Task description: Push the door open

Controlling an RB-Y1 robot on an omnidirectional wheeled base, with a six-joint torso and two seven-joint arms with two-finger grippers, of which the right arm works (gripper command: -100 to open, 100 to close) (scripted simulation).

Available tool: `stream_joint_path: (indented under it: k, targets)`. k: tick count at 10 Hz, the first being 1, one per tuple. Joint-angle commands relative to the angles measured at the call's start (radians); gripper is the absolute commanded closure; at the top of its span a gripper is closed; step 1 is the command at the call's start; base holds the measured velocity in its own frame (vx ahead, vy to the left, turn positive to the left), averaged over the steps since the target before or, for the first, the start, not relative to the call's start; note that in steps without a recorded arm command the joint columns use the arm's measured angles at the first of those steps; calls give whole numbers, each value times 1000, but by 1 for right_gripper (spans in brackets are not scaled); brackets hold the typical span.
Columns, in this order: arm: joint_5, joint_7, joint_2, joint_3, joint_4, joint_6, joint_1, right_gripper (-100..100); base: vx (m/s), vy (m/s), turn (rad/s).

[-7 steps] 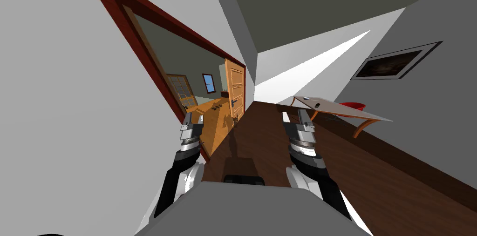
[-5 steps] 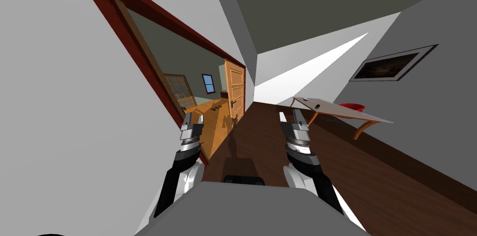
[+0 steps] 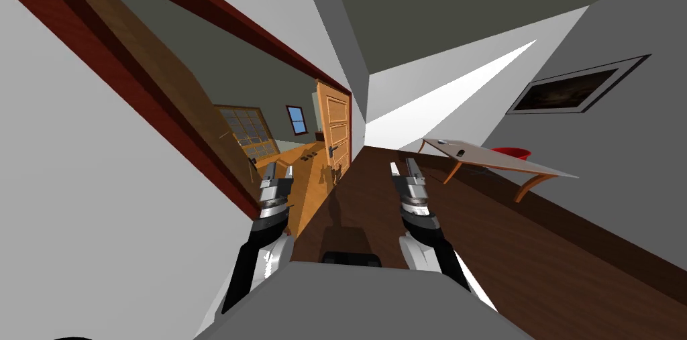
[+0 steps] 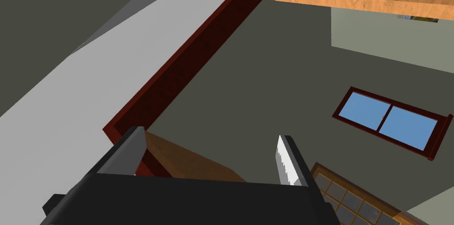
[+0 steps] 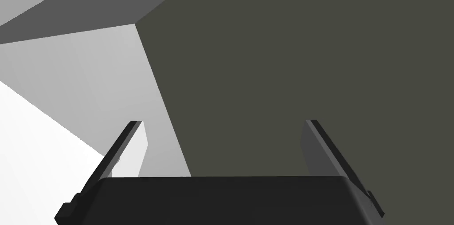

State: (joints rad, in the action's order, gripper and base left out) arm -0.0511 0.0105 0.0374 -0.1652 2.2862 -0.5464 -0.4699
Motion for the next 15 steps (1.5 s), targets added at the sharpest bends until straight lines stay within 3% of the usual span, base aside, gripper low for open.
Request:
stream_joint_path:
  k: [1, 7, 10, 15]
  targets:
    - [2, 8, 9, -27, -29, 0, 18, -100, 168, -16, -38]
    - [7, 41, 38, -151, -145, 25, 106, -100, 198, -9, -43]
    - [9, 54, 47, -197, -189, 34, 138, -100, 154, -11, -34]
    - [14, 85, 62, -311, -295, 57, 218, -100, 157, -10, -46]
